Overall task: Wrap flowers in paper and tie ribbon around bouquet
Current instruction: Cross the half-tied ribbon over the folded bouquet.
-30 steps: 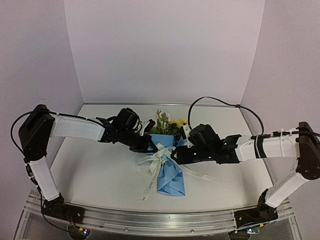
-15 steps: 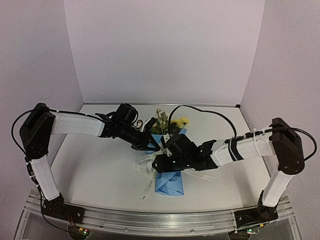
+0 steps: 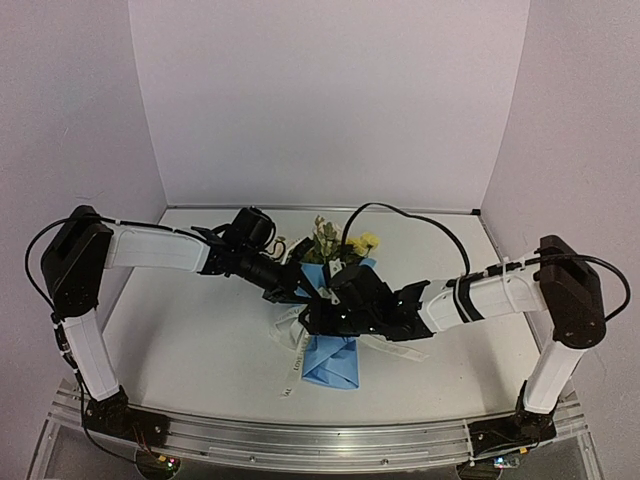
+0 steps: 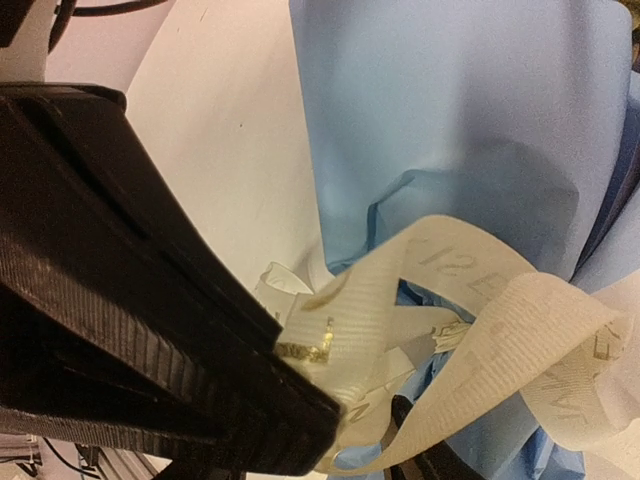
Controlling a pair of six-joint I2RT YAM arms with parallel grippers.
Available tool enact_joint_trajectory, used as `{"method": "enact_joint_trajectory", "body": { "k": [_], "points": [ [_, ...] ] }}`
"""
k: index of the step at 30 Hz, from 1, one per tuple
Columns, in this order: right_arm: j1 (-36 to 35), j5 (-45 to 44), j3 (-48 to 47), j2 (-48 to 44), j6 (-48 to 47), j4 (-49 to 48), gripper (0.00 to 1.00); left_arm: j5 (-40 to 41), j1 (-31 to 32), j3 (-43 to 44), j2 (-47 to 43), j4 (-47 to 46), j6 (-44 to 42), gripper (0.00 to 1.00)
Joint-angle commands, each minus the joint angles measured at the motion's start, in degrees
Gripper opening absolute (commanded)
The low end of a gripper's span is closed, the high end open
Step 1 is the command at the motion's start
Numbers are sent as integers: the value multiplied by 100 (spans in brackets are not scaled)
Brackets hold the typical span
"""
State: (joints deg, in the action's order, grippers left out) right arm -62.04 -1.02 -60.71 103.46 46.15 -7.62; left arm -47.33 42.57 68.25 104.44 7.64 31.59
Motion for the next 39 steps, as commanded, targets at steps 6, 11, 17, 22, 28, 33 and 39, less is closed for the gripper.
{"method": "enact_joint_trajectory", "body": {
  "k": [6,11,17,22,28,33,39],
  "points": [
    [-285,-238,-61,-90,-238,-29,48,-758,-76,277,38,-310,381,0],
    [-352,-320,-322,260,-212,-36,50,-945,-114,268,87,-331,436,0],
    [-353,-676,-495,545,-255,-32,45,-990,-126,259,80,-357,469,0],
    [-356,-774,-464,541,-292,-84,24,-911,-186,187,67,-409,528,0],
    [-341,-669,-182,-14,-315,54,0,-885,-360,51,71,-603,694,0],
    [-229,-352,-351,-314,-248,992,0,-1191,-363,-40,158,-1356,1119,0],
    [-84,-118,-97,-594,-369,1166,0,-1378,-438,-157,121,-1428,1166,0]
  ]
}}
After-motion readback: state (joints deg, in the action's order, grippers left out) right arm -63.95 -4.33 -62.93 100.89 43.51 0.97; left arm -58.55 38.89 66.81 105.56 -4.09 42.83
